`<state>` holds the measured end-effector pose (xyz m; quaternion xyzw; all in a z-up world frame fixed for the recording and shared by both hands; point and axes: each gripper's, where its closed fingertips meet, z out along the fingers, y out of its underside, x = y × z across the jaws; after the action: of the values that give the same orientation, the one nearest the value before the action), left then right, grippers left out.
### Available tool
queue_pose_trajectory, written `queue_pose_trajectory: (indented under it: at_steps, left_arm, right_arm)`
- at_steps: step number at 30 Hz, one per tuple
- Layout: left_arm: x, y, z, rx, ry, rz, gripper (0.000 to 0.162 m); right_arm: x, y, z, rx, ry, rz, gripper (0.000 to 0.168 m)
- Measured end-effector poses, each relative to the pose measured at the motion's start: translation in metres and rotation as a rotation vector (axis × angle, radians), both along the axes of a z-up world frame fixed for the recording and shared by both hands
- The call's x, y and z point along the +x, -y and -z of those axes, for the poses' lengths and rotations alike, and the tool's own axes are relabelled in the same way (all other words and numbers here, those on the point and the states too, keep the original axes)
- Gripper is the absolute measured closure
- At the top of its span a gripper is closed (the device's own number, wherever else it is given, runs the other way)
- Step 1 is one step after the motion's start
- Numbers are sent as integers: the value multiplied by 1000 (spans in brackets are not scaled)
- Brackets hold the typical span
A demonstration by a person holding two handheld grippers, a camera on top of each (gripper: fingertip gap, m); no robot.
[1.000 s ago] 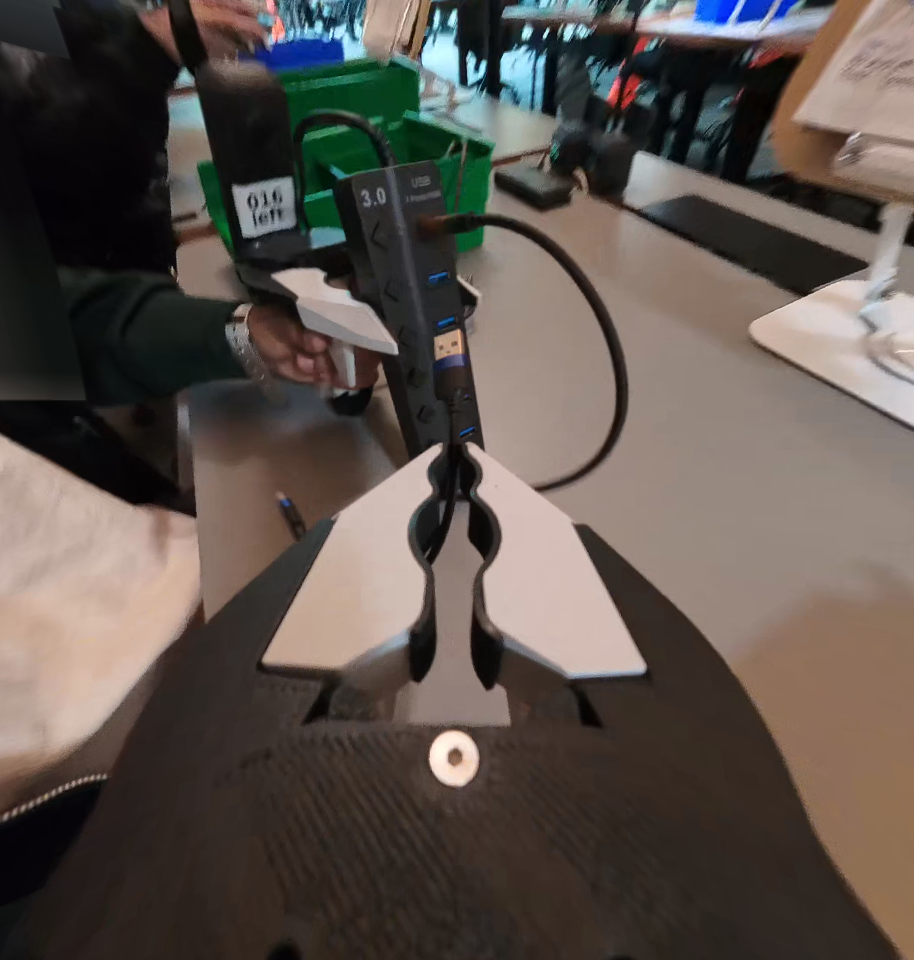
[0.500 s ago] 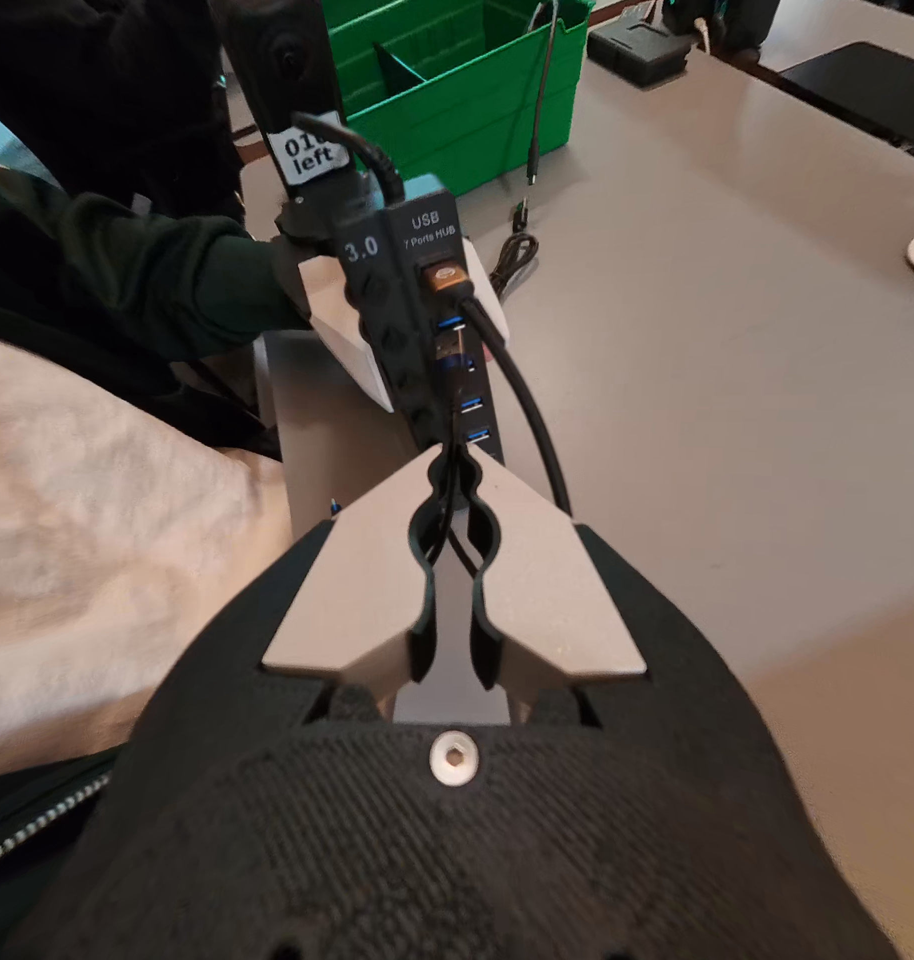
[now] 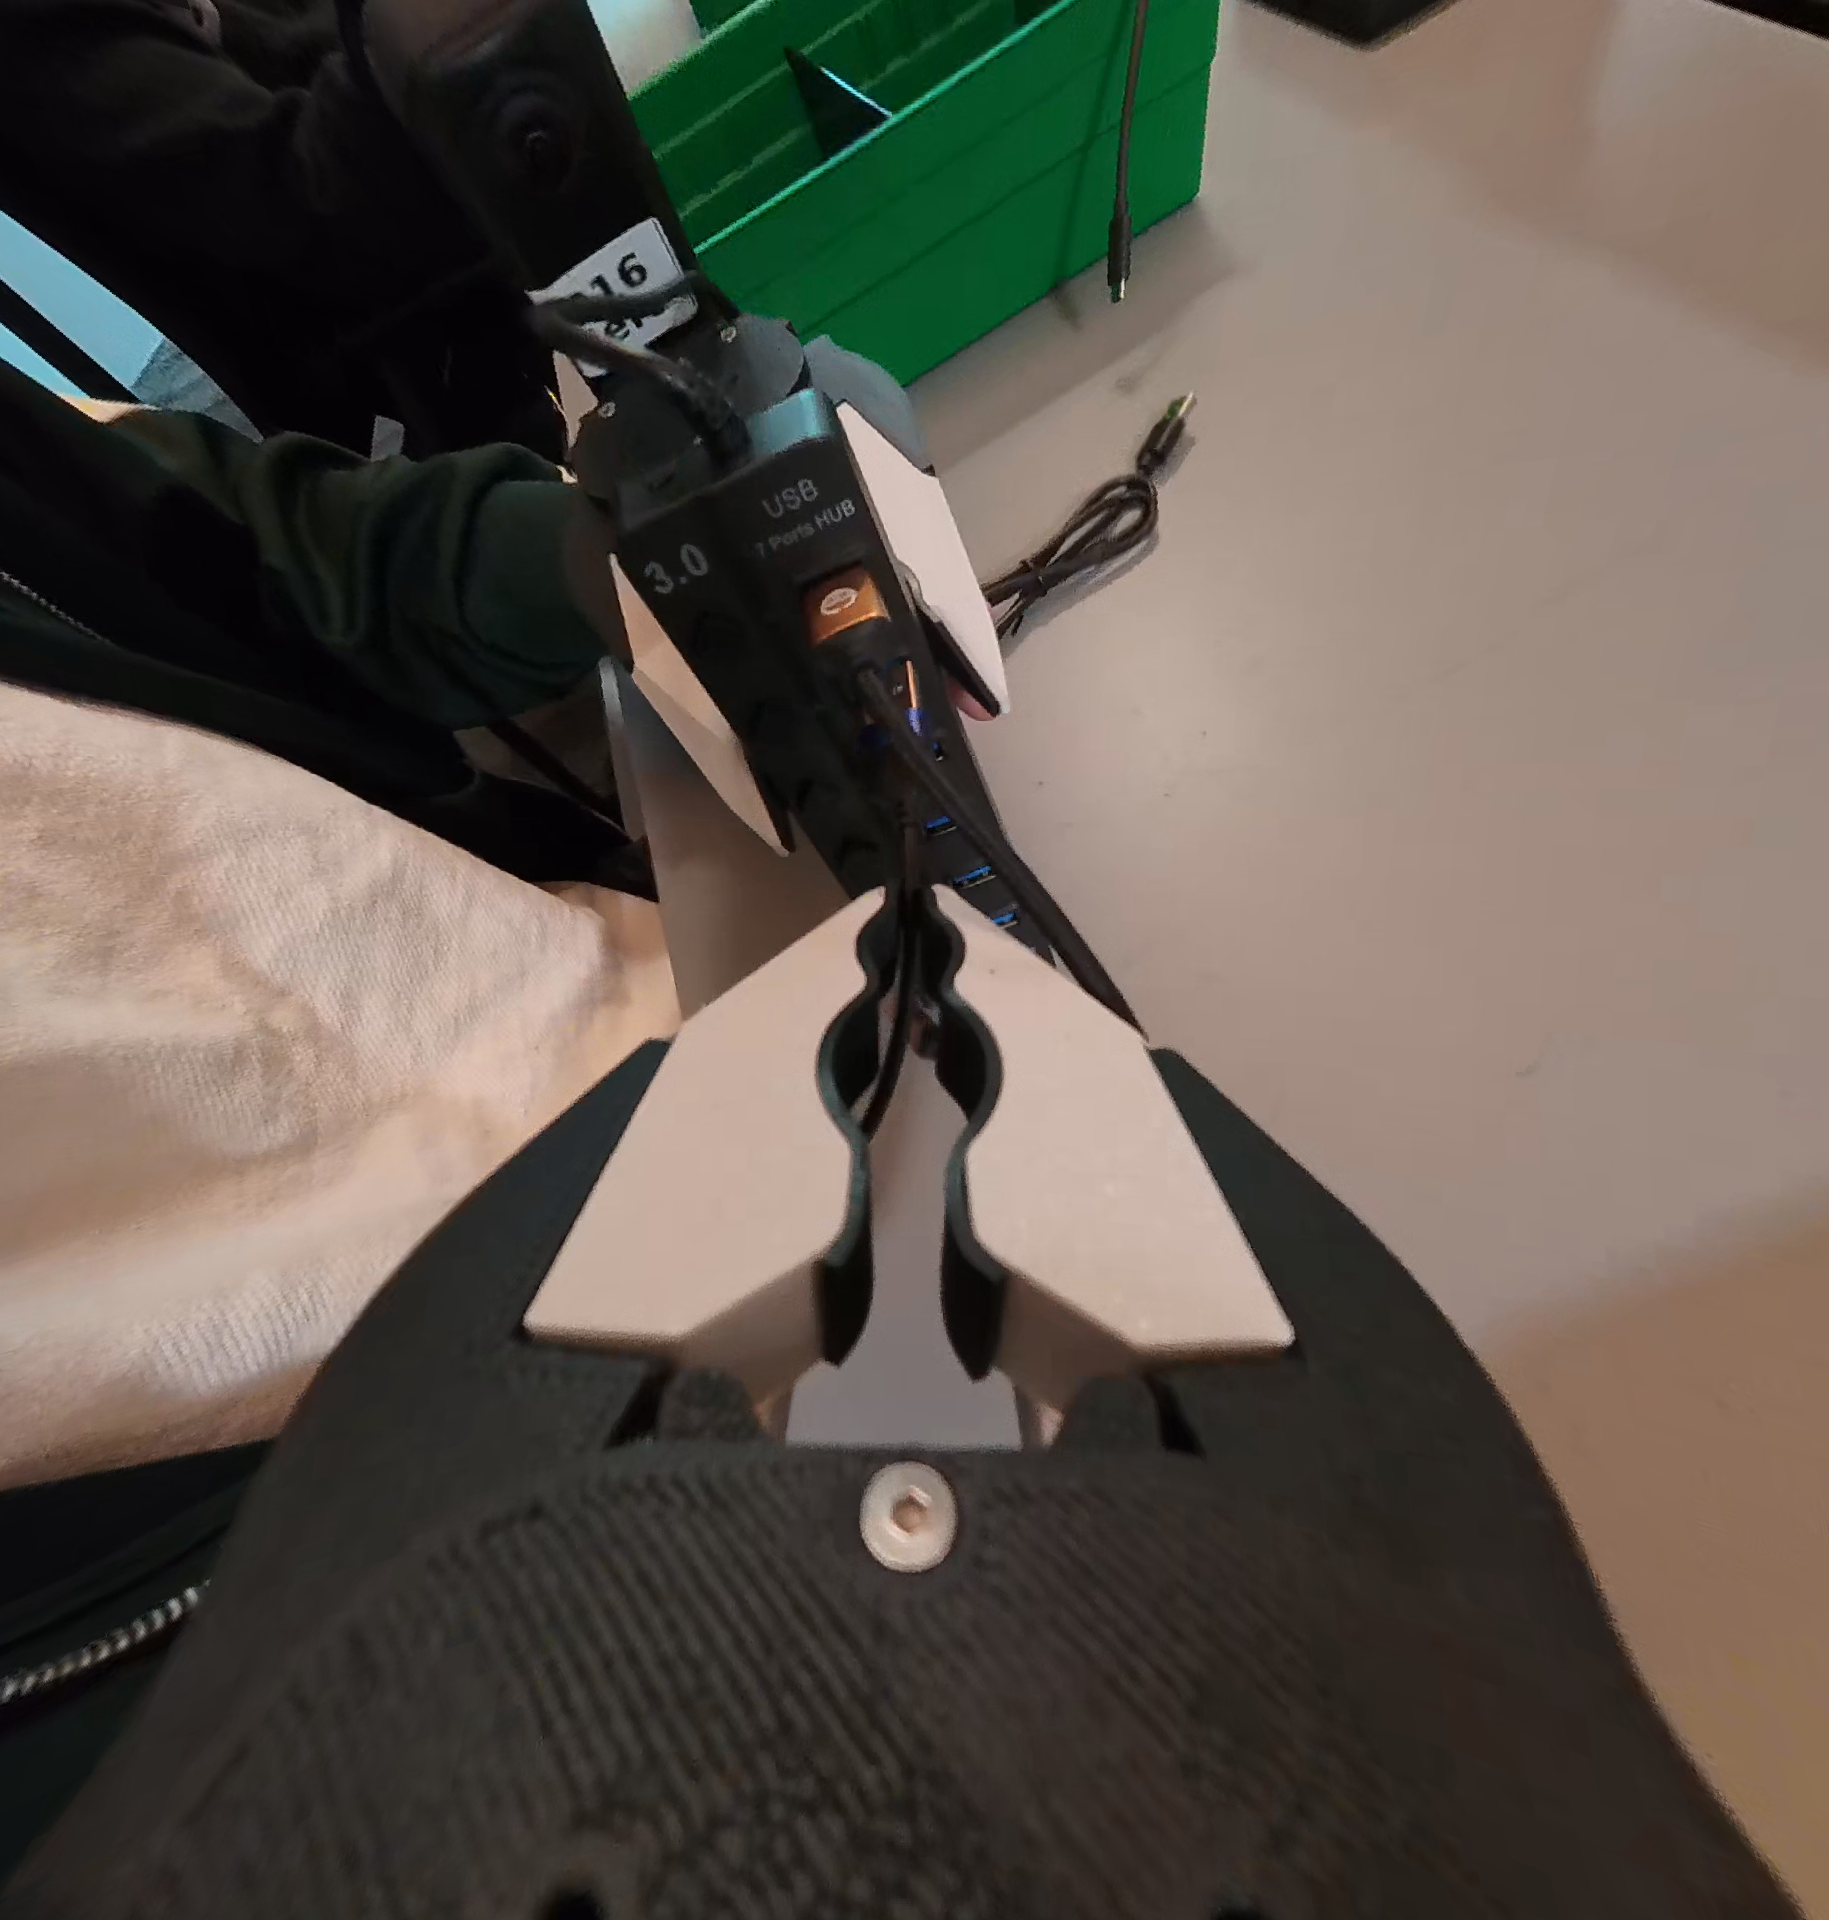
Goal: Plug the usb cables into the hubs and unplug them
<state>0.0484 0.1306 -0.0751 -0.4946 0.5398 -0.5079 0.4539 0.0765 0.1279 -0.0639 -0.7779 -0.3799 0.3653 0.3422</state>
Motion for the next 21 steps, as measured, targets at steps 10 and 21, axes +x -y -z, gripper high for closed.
queue_pose_trajectory:
  at_steps: [10, 21]
  left_arm:
    - [-2, 4, -1, -49, 5, 41, 109]
    - [-2, 4, 1, 0, 14, 25, 110]
  right_arm:
    - [-2, 5, -11, -22, -71, -18, 168]
    - [-6, 13, -5, -143, -92, -41, 167]
